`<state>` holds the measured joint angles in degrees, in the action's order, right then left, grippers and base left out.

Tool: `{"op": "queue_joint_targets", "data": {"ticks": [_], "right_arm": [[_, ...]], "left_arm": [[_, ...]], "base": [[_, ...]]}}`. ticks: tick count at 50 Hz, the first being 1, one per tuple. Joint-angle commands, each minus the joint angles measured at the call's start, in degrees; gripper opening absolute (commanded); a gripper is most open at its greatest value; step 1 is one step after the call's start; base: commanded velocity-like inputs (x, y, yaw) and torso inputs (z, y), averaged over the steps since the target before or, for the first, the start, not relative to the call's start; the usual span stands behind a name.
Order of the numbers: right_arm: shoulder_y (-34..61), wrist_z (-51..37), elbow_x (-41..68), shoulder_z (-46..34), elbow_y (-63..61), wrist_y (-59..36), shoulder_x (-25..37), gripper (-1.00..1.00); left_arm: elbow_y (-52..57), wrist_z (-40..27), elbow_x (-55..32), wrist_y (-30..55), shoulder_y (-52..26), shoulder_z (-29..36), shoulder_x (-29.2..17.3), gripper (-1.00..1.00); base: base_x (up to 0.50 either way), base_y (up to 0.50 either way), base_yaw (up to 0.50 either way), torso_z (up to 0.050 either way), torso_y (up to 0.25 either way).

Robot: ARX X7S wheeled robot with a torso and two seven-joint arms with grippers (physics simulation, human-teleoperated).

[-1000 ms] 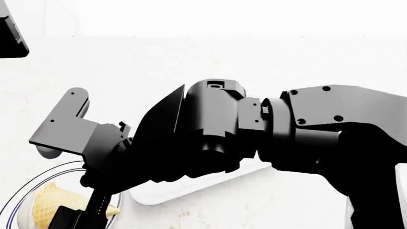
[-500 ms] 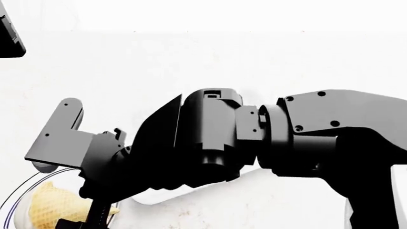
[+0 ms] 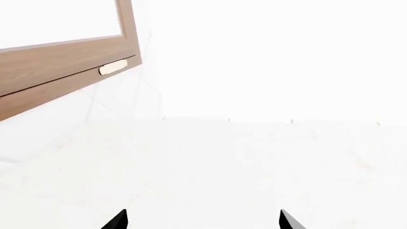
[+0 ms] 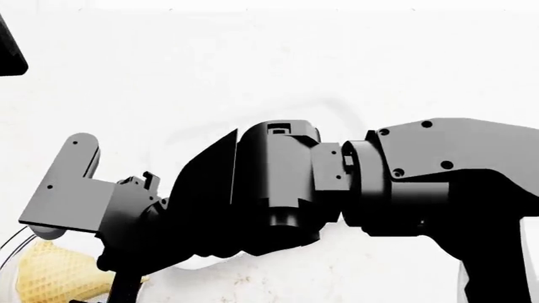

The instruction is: Move the dessert items from the plate to the tray.

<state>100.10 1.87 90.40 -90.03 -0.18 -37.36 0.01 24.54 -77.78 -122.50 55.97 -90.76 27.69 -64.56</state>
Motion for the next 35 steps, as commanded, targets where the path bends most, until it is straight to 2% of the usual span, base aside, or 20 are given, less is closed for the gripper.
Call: {"op": "queue_joint_targets", "data": {"ticks": [1, 21, 22, 35], "right_arm": [[-1.6, -0.8, -1.5, 0.0, -0.6, -1.9, 0.0, 1.00], [-4.0, -0.1, -4.6, 0.2, 2.1, -4.1, 0.0, 1.00], [-4.0, -0.2, -4.7, 0.2, 2.1, -4.0, 0.0, -1.00], [-3.5, -0.2, -4.5, 0.2, 1.7, -3.2, 0.0, -1.00]], "left_arm": [[0.4, 0.0, -0.4, -0.6, 0.0, -0.2, -0.5, 1.00], [1.6, 2.0, 1.2, -2.6, 3.2, -1.0, -2.1, 1.00], [1.7, 2.0, 1.2, -2.7, 3.2, -1.0, -2.2, 1.00], [1.9, 2.1, 1.3, -3.1, 3.4, -1.0, -2.5, 1.00]], "base": [[0.00, 0.00, 0.00, 0.000, 0.000], [0.00, 0.00, 0.00, 0.000, 0.000], [0.00, 0.00, 0.00, 0.000, 0.000], [0.00, 0.00, 0.00, 0.000, 0.000]]}}
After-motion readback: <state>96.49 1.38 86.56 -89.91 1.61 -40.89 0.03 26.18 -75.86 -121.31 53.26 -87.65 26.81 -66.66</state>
